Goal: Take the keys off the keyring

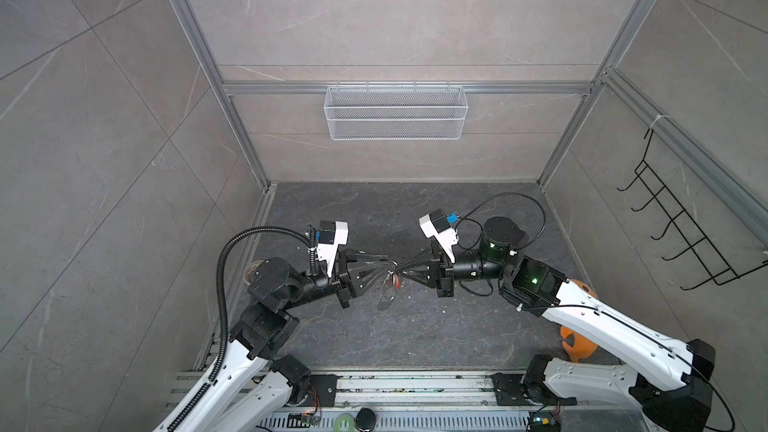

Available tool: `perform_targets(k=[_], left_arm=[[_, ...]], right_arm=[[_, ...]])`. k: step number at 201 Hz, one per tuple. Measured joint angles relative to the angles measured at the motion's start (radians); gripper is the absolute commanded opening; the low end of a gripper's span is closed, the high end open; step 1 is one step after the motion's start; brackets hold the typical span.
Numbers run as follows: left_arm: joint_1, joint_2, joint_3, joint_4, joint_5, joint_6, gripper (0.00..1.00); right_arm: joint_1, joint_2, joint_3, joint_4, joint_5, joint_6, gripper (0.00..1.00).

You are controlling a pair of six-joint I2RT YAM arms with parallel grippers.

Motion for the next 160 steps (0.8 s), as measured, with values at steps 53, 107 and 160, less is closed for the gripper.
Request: perform_targets(k=[53, 107, 160], left_arm=[[0.0, -0.003, 0.0, -0.048, -0.025, 0.016, 0.28], [0.0, 0.02, 0.014, -0.046, 0.024, 0.012, 0.23], [0.0, 0.075, 0.113, -0.146, 0.091, 0.028, 0.12]], right_arm=[[0.0, -0.026, 0.0, 0.0, 0.0, 0.0, 0.0], [0.0, -0.019, 0.039, -0.077, 0.009, -0.024, 0.0], [0.0, 0.033, 0.194, -0.289, 0.011, -0.107, 0.0]])
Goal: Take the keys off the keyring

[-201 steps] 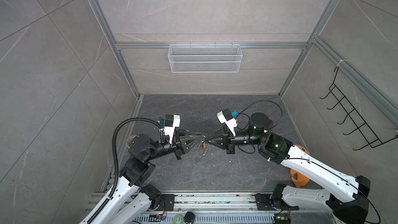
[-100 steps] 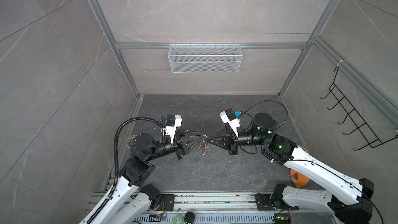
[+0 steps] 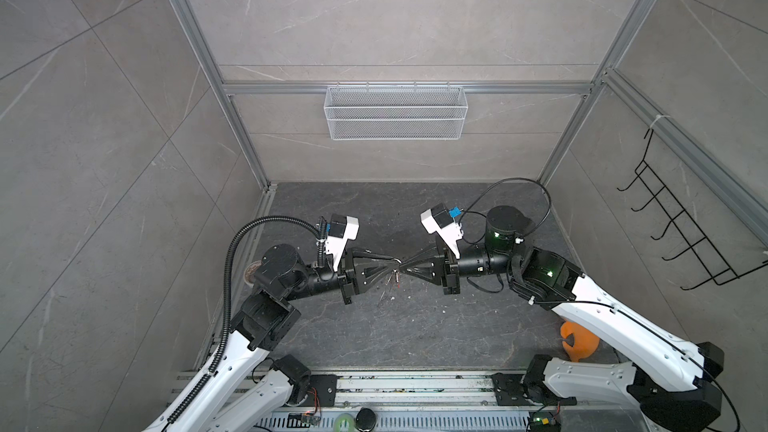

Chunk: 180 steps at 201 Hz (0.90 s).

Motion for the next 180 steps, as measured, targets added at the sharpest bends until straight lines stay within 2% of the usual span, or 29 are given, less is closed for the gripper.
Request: perform_targets(k=[29, 57, 69, 95, 113, 147, 180], left_arm=[[0.0, 0.007, 0.038, -0.078, 0.023, 0.023, 0.0], [0.0, 0.007, 0.045, -0.106, 0.034, 0.028, 0.0], [0.0, 0.005, 0.039, -0.098, 0.031, 0.026, 0.0], [-0.002, -0.046, -0.032, -0.026, -0.01, 0.015, 0.0], [-0.002, -0.088, -0.09, 0.026, -0.043, 0.008, 0.0], [-0.002, -0.114, -0.15, 0.163, -0.092, -0.024, 0.0], [-0.002, -0.112, -0.187, 0.281, -0.129, -0.058, 0.0]], right_arm=[[0.0, 0.039, 0.089, -0.14, 0.002, -0.054, 0.0], [0.002, 0.059, 0.127, -0.206, 0.0, -0.077, 0.0], [0.002, 0.06, 0.128, -0.209, 0.0, -0.077, 0.07], [0.002, 0.056, 0.116, -0.175, 0.003, -0.068, 0.33], [0.002, 0.026, 0.069, -0.109, 0.034, -0.051, 0.42], [0.002, -0.061, -0.046, 0.041, 0.121, -0.012, 0.42], [0.002, -0.052, -0.086, 0.187, 0.14, 0.046, 0.4]])
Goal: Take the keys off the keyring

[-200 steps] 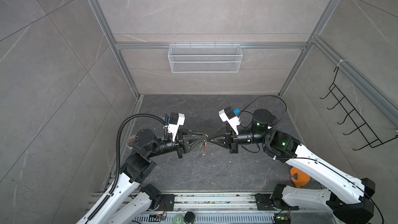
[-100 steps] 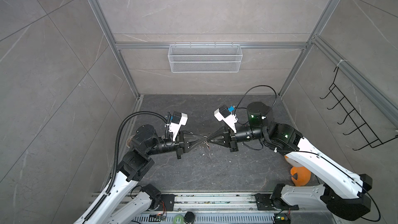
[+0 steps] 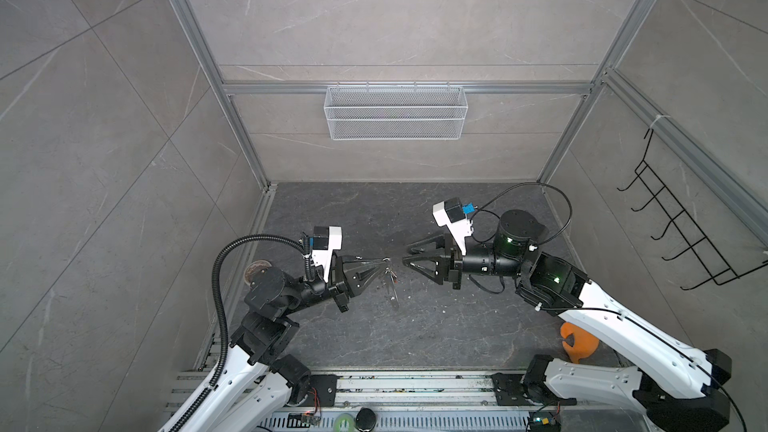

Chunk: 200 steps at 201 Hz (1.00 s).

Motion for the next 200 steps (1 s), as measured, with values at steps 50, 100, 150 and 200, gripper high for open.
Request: perform_targets(k=[50, 100, 150, 200], left_arm=[[0.0, 0.007, -0.012, 0.09, -0.045, -0.024, 0.0], [0.0, 0.011, -0.035, 0.132, -0.074, -0.039, 0.0], [0.0, 0.015, -0.037, 0.152, -0.079, -0.051, 0.0], [0.0, 0.015, -0.037, 0.154, -0.079, -0.054, 0.0]], right_arm=[[0.0, 0.032, -0.059, 0.179, -0.033, 0.084, 0.39], [0.0, 0.045, -0.068, 0.281, -0.064, 0.132, 0.39], [0.0, 0.079, -0.068, 0.299, -0.075, 0.145, 0.37], [0.004, 0.089, -0.068, 0.301, -0.079, 0.151, 0.2]])
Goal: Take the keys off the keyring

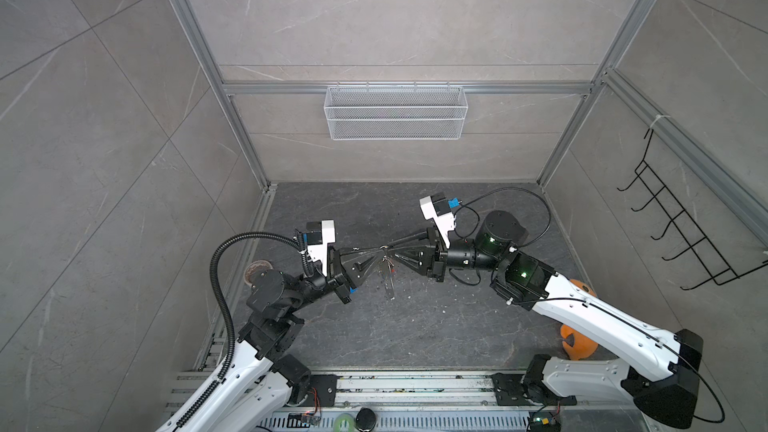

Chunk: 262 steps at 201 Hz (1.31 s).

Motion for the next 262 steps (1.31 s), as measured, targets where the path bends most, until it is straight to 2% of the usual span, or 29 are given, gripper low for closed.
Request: perform_targets(k=[56, 76, 102, 133, 166, 206, 262], left_arm=[[0.0, 0.001, 0.0, 0.0, 0.0, -0.001, 0.0], [0.0, 0.0, 0.0, 0.0, 0.0, -0.007, 0.0], [0.0, -0.003, 0.004, -0.026, 0.001, -0.008, 0.21], [0.0, -0.027, 0.05, -0.152, 0.006, 0.023, 0.32], [0.0, -0.028, 0.187, -0.366, 0.06, 0.099, 0.32], [0.0, 0.05, 0.368, -0.602, 0.136, 0.202, 0.32], [0.0, 0.187, 0.47, -0.829, 0.215, 0.273, 0.25]], right_arm=[[0.002, 0.0, 0.0, -0.002, -0.008, 0.001, 0.1], [0.002, 0.0, 0.0, -0.004, -0.007, 0.0, 0.03], [0.002, 0.0, 0.008, -0.035, -0.011, -0.008, 0.0], [0.002, 0.0, 0.053, -0.166, -0.016, -0.043, 0.0], [0.002, 0.017, 0.187, -0.403, -0.038, -0.142, 0.0], [0.002, 0.06, 0.335, -0.628, -0.071, -0.249, 0.0], [0.002, 0.129, 0.468, -0.853, -0.079, -0.34, 0.0]])
